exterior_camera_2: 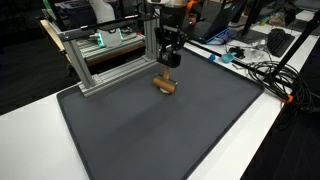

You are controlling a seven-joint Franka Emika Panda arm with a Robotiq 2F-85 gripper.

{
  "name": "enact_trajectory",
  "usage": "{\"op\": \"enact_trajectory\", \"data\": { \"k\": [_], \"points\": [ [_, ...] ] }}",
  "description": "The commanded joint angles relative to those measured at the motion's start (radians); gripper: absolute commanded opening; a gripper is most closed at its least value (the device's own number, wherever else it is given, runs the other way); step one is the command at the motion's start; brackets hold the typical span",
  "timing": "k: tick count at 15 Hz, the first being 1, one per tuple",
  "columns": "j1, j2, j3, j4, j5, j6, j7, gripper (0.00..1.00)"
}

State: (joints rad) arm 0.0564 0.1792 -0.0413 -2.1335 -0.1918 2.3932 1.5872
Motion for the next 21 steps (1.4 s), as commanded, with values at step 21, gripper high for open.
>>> {"op": "enact_trajectory", "data": {
  "k": [21],
  "points": [
    [0.071, 0.139, -0.046, 0.046, -0.253, 0.013, 0.197, 0.21]
  ]
}}
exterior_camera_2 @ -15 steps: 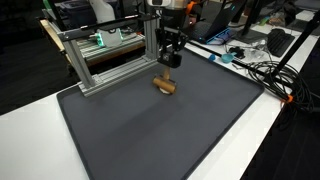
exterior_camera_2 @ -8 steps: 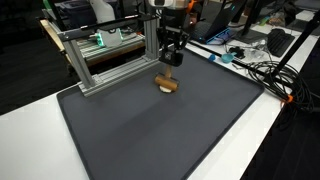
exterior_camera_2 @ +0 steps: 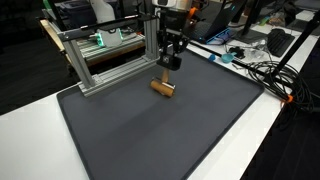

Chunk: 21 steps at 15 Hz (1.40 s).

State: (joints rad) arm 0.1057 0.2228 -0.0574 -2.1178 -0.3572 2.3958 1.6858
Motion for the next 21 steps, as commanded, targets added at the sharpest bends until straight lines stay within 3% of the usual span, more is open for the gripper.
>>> {"op": "enact_trajectory", "data": {
  "k": [1, 6, 14, 21],
  "points": [
    [0.025, 0.115, -0.034, 0.04, -0.104, -0.005, 0.113, 0.21],
    [0.006, 0.106, -0.055, 0.107, -0.105, -0.039, 0.128, 0.21],
    [-0.024, -0.025, -0.016, 0.053, 0.034, -0.076, -0.067, 0.21],
    [-0.025, 0.015, 0.016, 0.043, 0.124, -0.127, -0.155, 0.21]
  ]
}}
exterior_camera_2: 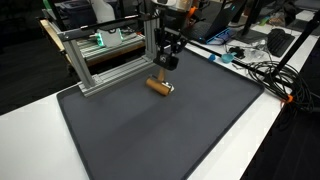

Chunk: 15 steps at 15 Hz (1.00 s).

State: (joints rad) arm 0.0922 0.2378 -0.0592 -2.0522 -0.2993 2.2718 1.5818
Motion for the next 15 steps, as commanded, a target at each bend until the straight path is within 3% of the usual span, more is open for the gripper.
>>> {"op": "enact_trajectory", "data": {
  "k": [1, 15],
  "points": [
    [-0.012, 0.003, 0.021, -0.031, 0.088, 0.003, -0.063, 0.21],
    [-0.02, -0.023, 0.05, -0.068, 0.282, -0.011, -0.287, 0.21]
  ]
}}
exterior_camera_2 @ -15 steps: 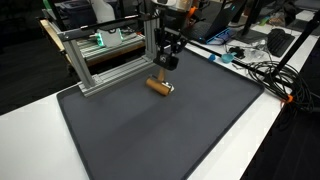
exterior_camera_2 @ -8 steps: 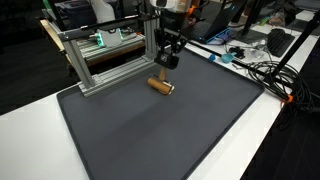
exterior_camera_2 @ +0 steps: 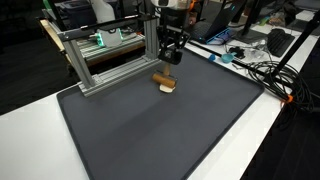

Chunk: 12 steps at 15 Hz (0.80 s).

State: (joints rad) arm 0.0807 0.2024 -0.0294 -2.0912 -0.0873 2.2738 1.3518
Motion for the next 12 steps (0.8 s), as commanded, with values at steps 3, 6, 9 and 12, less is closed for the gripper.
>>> {"op": "enact_trajectory", "data": {
  "k": [3, 6, 9, 12],
  "points": [
    [-0.01, 0.026, 0.025, -0.015, 0.104, -0.046, -0.095, 0.21],
    [-0.006, 0.022, 0.022, -0.017, 0.098, -0.058, -0.124, 0.21],
    [-0.02, -0.07, 0.015, -0.043, 0.078, -0.044, -0.245, 0.21],
    [-0.045, -0.154, 0.02, -0.032, 0.113, -0.085, -0.466, 0.21]
  ]
}}
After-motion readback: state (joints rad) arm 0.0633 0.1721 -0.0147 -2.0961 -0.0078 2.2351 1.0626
